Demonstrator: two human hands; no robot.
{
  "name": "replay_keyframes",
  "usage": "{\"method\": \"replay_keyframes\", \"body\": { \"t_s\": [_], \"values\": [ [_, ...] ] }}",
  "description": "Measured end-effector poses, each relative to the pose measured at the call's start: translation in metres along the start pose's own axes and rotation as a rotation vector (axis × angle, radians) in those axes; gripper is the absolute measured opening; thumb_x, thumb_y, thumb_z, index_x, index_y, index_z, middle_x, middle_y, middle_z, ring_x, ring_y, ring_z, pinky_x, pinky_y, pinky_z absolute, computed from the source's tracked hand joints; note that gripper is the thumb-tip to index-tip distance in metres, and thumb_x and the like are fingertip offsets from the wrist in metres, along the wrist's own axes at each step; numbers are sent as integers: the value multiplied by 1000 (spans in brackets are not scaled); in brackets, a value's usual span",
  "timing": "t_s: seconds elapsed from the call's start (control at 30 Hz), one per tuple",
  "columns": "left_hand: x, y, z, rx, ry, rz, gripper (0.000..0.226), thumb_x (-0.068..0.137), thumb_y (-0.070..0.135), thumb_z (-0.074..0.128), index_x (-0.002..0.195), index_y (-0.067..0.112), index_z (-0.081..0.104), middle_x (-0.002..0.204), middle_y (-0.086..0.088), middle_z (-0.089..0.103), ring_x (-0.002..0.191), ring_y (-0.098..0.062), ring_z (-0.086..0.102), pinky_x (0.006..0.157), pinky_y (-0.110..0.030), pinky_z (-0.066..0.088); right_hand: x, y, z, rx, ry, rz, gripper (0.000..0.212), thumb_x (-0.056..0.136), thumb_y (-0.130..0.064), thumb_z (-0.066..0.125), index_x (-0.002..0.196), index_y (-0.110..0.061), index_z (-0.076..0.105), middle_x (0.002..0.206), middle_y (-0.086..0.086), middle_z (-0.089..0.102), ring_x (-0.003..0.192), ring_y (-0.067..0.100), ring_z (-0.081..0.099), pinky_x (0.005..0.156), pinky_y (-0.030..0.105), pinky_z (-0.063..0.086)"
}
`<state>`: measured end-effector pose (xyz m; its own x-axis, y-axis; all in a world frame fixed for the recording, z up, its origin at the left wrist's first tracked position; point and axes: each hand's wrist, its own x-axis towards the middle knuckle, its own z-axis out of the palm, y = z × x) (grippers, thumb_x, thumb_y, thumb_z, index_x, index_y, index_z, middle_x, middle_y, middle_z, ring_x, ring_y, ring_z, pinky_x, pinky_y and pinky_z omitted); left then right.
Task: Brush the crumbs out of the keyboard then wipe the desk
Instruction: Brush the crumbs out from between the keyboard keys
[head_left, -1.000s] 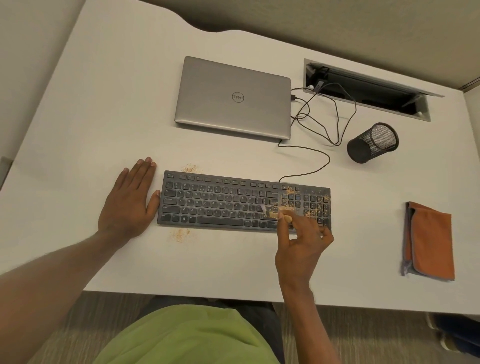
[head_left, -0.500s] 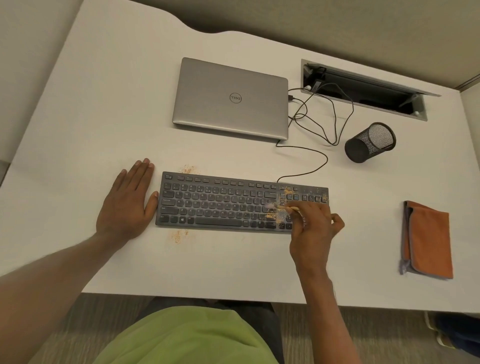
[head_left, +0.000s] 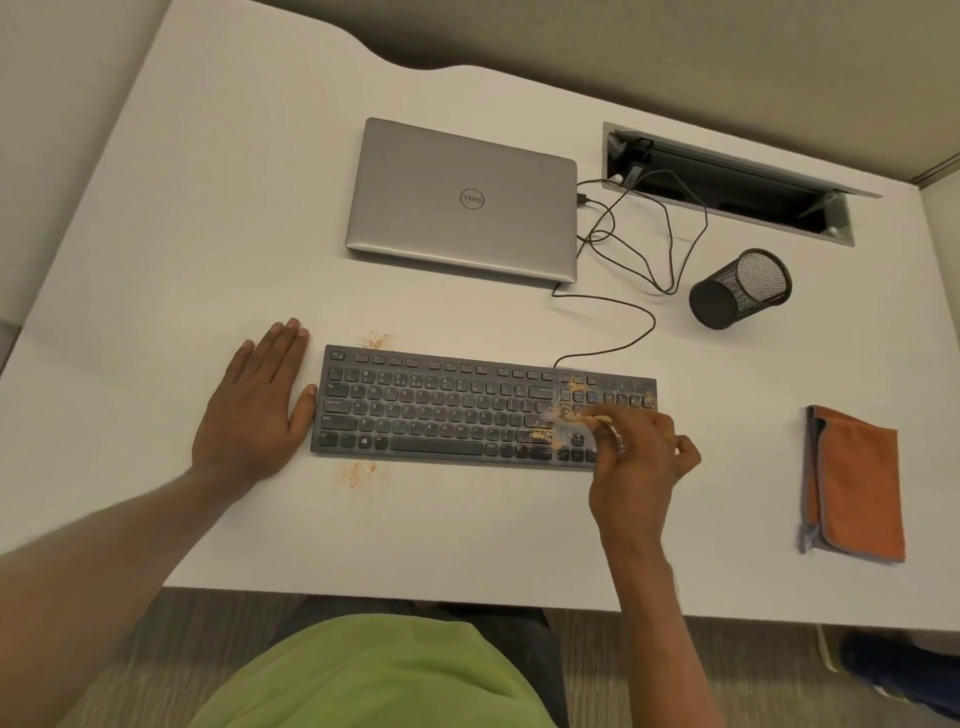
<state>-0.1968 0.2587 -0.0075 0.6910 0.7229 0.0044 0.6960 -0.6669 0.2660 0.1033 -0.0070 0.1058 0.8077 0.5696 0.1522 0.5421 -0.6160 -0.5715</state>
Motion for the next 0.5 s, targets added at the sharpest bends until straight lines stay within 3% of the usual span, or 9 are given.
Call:
{"method": "replay_keyframes", "body": {
  "t_s": [0.1, 0.2, 0.33, 0.5],
  "values": [
    [0, 0, 0, -2, 1, 0, 70, 109, 43, 27, 171, 11, 18, 178, -5, 19, 165, -18, 13, 135, -43, 12, -1, -1, -5, -12, 58, 25, 23, 94, -10, 73, 99, -33, 73, 98, -18, 67, 110, 14, 56, 96, 41, 24],
    [0, -1, 0, 0, 1, 5, 70, 109, 43, 26, 171, 11, 18, 178, -5, 19, 166, -18, 12, 135, -44, 13, 0, -13, -3, 140, 114, 94, 15, 98, -18, 69, 101, -33, 71, 98, -25, 65, 109, 3, 55, 99, 46, 29],
    [0, 0, 0, -5, 1, 3, 70, 109, 43, 26, 171, 11, 18, 178, -5, 18, 166, -18, 13, 135, -44, 12, 5, -18, 11, 166, 129, 147, 10, 102, -30, 66, 100, -25, 74, 94, -31, 58, 96, 19, 64, 98, 56, 41],
    [0, -1, 1, -9, 11, 5, 70, 109, 43, 27, 170, 10, 20, 178, -5, 20, 165, -19, 14, 134, -44, 13, 4, -7, 16, 76, 170, 244, 8, 102, -32, 65, 99, -27, 71, 85, -31, 49, 97, 6, 45, 95, 43, 27]
  ]
}}
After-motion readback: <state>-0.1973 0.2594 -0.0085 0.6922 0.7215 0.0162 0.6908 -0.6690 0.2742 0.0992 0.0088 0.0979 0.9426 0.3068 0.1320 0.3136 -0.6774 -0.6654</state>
